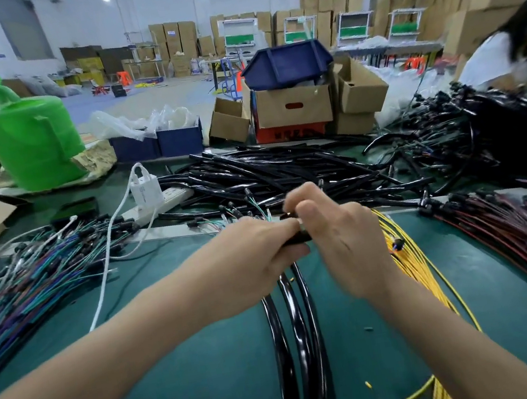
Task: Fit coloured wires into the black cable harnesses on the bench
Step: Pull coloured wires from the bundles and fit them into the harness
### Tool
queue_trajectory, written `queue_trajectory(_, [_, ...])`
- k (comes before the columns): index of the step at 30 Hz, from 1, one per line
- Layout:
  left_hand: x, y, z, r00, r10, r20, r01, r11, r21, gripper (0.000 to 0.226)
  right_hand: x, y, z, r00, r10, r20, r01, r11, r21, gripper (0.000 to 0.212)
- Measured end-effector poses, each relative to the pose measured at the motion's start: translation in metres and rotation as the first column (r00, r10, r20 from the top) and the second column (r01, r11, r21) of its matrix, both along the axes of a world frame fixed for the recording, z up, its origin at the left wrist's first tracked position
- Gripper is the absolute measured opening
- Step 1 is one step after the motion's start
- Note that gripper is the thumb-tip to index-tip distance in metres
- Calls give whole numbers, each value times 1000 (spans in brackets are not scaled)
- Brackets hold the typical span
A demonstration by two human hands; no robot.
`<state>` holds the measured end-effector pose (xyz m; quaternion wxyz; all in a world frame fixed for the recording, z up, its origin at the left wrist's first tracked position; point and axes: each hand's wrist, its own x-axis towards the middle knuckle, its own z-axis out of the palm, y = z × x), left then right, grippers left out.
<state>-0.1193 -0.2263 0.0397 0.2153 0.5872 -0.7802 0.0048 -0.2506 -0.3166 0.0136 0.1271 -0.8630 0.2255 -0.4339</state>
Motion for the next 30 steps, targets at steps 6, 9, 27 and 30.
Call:
queue_trajectory(6, [19, 16, -9, 977, 212, -29, -207, 971, 120, 22, -2, -15, -26, 988, -111, 110, 86, 975, 207, 45])
queue_trajectory(9, [27, 19, -10, 959, 265, 97, -278, 946, 165, 27, 10, -12, -13, 992, -110, -58, 112, 994, 20, 28])
queue_trajectory(27, [44, 28, 14, 935, 267, 231, -310, 934, 177, 15, 26, 44, 23, 882, 247, -402, -214, 969, 125, 82])
queue_trajectory(30, [66, 35, 25, 924, 377, 58, -381, 918, 113, 19, 14, 14, 24, 845, 307, -438, -154, 924, 351, 41])
